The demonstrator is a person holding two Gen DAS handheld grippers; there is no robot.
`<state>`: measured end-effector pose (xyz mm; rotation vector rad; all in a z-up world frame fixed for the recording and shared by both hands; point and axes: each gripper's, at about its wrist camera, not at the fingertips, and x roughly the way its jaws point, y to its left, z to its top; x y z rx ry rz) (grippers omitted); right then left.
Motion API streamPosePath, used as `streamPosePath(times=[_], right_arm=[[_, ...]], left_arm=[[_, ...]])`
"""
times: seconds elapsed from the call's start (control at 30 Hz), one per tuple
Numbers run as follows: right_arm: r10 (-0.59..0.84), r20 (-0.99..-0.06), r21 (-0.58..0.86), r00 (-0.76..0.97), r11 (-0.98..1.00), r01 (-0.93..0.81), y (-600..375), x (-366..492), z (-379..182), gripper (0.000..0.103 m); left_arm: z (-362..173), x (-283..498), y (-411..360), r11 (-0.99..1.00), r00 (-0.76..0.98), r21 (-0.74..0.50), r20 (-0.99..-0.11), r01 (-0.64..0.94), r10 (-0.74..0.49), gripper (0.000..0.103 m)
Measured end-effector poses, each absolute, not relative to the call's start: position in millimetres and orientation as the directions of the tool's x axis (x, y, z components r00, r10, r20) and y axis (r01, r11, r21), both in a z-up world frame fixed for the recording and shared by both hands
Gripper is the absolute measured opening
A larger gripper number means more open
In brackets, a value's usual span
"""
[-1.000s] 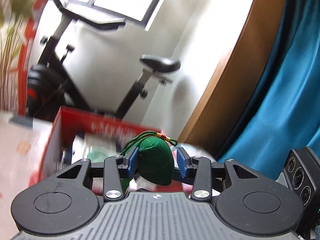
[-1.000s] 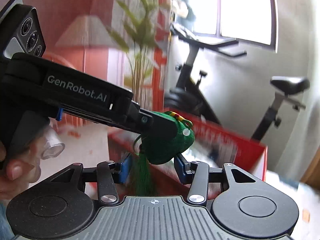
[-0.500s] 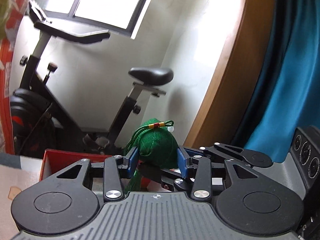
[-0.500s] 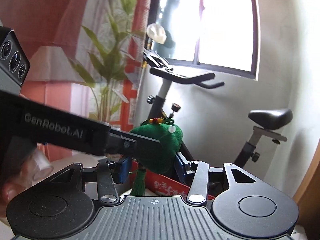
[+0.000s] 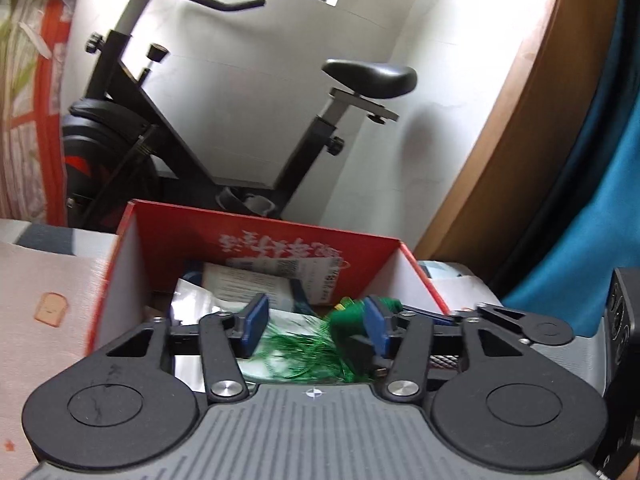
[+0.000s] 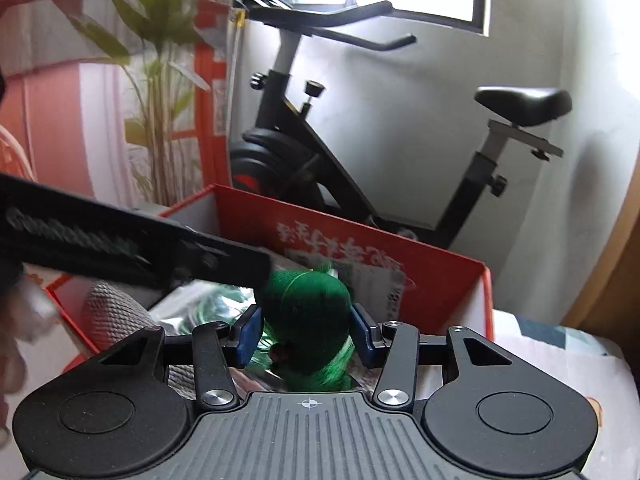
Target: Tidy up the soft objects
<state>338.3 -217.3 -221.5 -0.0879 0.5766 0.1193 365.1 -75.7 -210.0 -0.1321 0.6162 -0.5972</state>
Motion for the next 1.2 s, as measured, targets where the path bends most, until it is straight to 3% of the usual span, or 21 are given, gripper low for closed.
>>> streamPosePath(times=[0.03, 0.2, 0.3, 0.37, 0.47, 0.87, 1.07, 1.2], right_arm=[[0.07, -0.55, -0.048, 0.832, 0.992, -0.116, -220, 337, -221, 0.045], [0.015, -0.538, -0.027, 0.843, 0.999, -0.035, -234, 326, -212, 0.051], [0.004, -0.514, -0.009, 0.858, 1.0, -0.01, -241, 314, -202, 0.069], [0.004, -0.495, 0.006, 0.869, 1.0, -0.001, -246, 306, -194, 0.085], [0.01, -0.467, 0.024, 0.884, 1.0, 0.001, -250, 292, -179, 0.102], [-0.009, -0.381, 0.052, 0.924, 0.998, 0.032, -241, 223, -116, 0.103], [-0.019, -0.323, 0.068, 0.946, 0.997, 0.043, -234, 180, -77, 0.103], [-0.029, -0.289, 0.07, 0.957, 0.996, 0.051, -229, 152, -57, 0.103]], left_arm=[[-203, 364, -69, 0.841, 0.672, -0.267, -0.509, 0.471, -0.538, 0.074], [-180, 344, -48, 0.891, 0.754, -0.184, -0.48, 0.415, -0.45, 0.097], [-162, 327, -36, 0.917, 0.802, -0.164, -0.445, 0.363, -0.397, 0.103], [-153, 319, -30, 0.929, 0.82, -0.166, -0.437, 0.33, -0.369, 0.103], [-140, 303, -22, 0.929, 0.832, -0.154, -0.415, 0.336, -0.369, 0.103], [-88, 226, -6, 0.96, 0.899, -0.082, -0.337, 0.268, -0.28, 0.103], [-72, 196, 11, 0.932, 0.879, -0.171, -0.312, 0.321, -0.36, 0.103], [-66, 168, 22, 0.94, 0.91, -0.17, -0.251, 0.295, -0.331, 0.103]])
